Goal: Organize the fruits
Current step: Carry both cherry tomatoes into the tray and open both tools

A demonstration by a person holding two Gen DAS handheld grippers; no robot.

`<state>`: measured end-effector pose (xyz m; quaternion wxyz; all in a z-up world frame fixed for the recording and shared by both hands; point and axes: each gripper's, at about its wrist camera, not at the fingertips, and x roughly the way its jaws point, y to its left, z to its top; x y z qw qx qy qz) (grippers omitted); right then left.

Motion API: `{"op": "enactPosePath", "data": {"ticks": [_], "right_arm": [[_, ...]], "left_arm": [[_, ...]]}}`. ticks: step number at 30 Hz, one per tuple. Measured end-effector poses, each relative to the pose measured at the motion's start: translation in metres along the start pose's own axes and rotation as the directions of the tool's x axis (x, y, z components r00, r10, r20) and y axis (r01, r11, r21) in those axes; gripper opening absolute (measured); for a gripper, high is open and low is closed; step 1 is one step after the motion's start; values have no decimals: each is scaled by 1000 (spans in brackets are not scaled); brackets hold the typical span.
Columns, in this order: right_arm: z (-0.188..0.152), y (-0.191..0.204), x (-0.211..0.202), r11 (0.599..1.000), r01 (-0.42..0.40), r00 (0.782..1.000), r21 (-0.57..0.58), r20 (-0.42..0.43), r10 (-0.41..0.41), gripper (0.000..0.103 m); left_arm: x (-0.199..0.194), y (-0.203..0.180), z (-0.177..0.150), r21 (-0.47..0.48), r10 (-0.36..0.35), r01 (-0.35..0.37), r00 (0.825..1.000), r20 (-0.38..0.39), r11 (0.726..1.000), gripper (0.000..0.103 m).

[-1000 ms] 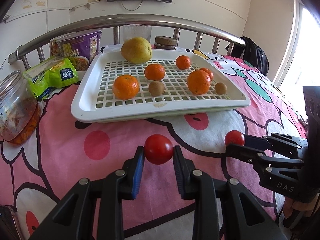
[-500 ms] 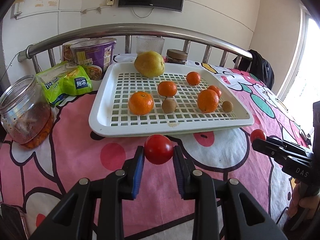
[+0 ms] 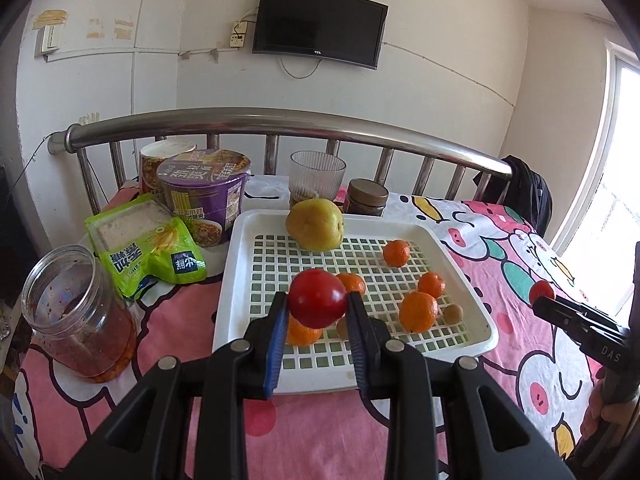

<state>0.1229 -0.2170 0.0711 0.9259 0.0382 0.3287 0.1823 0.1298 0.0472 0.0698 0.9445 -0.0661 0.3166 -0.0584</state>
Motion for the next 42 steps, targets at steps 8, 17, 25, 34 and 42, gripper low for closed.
{"op": "enactPosePath", "data": {"ticks": [8, 17, 25, 34, 42], "right_arm": [[34, 2, 37, 999, -29, 999, -13, -38, 29, 30], [56, 17, 115, 999, -34, 987, -30, -156, 29, 30], [51, 22, 172, 999, -26, 965, -37, -263, 16, 30], [43, 20, 200, 998, 11, 946, -57, -323, -29, 30], [49, 19, 181, 1000, 2, 964, -27, -266, -9, 75]], "left_arm": [[40, 3, 21, 0, 10, -10, 999, -36, 1000, 31], [106, 22, 35, -54, 12, -19, 991, -131, 998, 31], [146, 26, 33, -53, 22, -33, 981, -195, 998, 31], [172, 21, 24, -40, 34, -46, 968, -249, 998, 31], [156, 24, 30, -67, 38, -54, 974, -224, 996, 77]]}}
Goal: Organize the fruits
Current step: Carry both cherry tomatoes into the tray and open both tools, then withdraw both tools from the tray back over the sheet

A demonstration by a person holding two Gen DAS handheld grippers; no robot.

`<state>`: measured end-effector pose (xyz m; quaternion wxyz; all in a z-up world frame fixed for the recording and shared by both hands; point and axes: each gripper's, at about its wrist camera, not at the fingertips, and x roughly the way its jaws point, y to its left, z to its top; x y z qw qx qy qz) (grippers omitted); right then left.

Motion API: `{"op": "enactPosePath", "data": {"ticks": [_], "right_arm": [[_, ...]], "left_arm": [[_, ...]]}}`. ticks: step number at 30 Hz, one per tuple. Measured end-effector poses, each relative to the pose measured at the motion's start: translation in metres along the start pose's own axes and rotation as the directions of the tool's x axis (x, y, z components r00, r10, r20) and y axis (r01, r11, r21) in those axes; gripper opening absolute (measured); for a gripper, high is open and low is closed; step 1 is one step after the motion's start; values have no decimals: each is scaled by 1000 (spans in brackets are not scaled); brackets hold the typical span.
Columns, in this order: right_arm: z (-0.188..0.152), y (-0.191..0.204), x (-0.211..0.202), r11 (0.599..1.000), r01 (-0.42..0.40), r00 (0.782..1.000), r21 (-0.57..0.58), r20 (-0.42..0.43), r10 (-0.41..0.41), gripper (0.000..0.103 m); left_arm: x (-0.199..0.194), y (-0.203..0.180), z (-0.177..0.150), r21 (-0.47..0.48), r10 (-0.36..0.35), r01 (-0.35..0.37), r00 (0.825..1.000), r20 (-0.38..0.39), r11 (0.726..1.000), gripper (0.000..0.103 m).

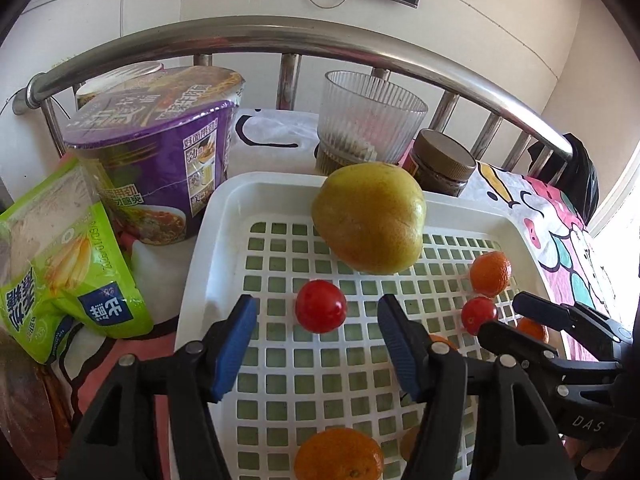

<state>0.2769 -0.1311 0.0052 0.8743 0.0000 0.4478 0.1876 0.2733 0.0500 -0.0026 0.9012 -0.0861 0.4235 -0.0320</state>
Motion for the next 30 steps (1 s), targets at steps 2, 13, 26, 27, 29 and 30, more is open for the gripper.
{"op": "enactPosePath", "data": {"ticks": [2, 13, 26, 27, 29, 30], "right_arm": [[-1, -1, -24, 999, -27, 997, 21, 76, 25, 85], [-41, 4, -149, 999, -47, 932, 26, 360, 35, 103], [-103, 15, -198, 999, -35, 899, 13, 438, 26, 103], [-107, 15, -199, 999, -39, 898, 15, 438, 28, 103], [-116, 14, -200, 999, -42, 903, 18, 430, 31, 103], [-120, 14, -200, 999, -39, 905, 16, 425, 29, 103]], "left_arm": [[-20, 0, 0, -10, -13, 14, 998, 60, 1000, 93], [-137, 1, -26, -7, -30, 34, 954, 299, 999, 103], [-203, -6, -92, 63, -39, 18, 934, 356, 998, 103], [-205, -8, -97, 73, -42, 18, 934, 354, 997, 103], [-207, -9, -105, 84, -44, 16, 938, 345, 996, 103], [-207, -10, -110, 92, -46, 15, 940, 339, 996, 103]]}}
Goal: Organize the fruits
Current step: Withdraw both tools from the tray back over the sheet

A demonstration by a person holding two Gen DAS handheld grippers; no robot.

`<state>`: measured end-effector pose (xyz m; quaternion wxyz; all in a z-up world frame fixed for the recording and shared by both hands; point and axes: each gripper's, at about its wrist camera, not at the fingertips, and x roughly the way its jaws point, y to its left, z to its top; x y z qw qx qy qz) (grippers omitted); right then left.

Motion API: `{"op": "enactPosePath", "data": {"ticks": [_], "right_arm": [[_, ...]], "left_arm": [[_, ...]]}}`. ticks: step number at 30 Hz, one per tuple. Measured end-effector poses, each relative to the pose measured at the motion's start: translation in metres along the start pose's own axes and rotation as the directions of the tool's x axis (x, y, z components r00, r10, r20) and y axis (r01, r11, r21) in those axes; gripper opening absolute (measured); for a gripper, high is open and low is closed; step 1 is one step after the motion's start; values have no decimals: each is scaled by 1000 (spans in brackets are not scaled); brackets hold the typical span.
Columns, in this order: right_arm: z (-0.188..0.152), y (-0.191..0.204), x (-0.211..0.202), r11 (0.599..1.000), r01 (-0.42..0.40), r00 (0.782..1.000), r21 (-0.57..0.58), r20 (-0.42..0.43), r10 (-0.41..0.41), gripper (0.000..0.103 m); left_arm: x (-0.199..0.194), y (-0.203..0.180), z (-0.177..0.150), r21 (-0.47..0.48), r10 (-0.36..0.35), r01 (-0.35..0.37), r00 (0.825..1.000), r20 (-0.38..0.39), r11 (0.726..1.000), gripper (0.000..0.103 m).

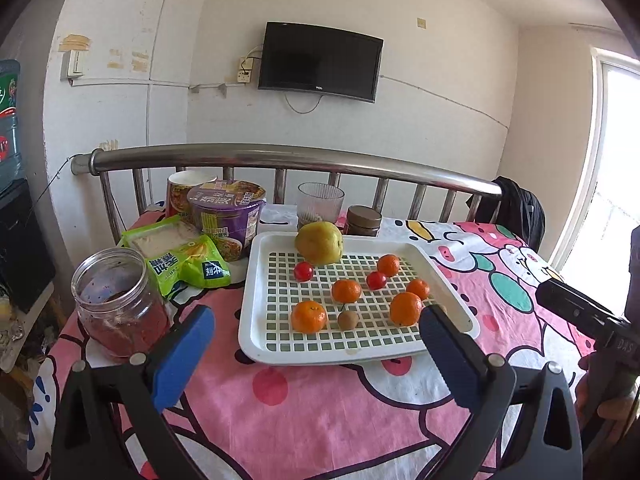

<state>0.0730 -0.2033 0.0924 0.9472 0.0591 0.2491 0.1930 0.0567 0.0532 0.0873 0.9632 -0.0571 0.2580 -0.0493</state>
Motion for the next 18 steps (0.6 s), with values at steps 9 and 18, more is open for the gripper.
{"op": "enactPosePath", "data": {"ticks": [9, 18], "right_arm": [[-35, 3, -5, 998, 45, 998, -37, -42, -46, 103], [-57, 2, 5, 992, 96, 990, -85, -93, -104, 103]], "left_arm": [[-1, -16, -30, 62, 1, 2, 998, -61, 998, 103], [20, -32, -66, 134, 15, 8, 985, -169, 991, 103]]}}
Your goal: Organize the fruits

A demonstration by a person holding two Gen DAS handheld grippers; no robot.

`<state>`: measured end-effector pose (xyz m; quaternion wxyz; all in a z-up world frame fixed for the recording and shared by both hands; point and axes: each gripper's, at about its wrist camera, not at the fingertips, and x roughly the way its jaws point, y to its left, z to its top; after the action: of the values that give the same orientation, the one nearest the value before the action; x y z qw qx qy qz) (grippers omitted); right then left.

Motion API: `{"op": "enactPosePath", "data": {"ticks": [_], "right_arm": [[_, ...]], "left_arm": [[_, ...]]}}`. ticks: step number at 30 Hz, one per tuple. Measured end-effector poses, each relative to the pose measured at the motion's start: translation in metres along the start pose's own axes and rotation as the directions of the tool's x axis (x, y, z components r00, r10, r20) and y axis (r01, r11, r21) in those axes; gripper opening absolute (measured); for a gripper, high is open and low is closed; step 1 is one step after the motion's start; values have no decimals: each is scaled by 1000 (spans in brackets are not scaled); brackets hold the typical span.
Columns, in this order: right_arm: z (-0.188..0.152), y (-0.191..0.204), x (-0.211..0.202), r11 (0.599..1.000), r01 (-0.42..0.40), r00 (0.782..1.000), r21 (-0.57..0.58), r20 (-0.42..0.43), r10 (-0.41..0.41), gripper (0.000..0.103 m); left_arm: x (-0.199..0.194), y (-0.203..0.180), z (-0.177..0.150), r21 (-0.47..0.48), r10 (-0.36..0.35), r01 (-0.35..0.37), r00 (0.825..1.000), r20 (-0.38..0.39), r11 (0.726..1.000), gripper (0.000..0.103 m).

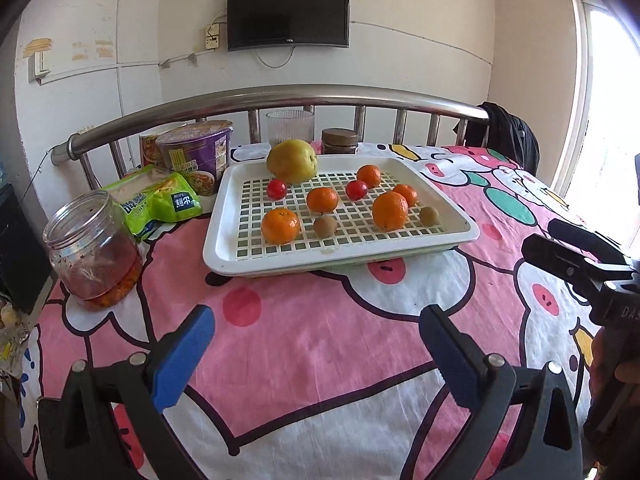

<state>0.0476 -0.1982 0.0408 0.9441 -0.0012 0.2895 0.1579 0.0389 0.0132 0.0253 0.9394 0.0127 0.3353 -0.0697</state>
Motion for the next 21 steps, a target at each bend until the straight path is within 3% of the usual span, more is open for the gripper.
{"op": "enactPosePath", "data": {"ticks": [21], "right_arm": [[-33, 4, 49, 999, 33, 973, -42, -228, -42, 103]], "left_arm": [[49, -9, -26, 30, 13, -8, 982, -187, 1000, 103]]}}
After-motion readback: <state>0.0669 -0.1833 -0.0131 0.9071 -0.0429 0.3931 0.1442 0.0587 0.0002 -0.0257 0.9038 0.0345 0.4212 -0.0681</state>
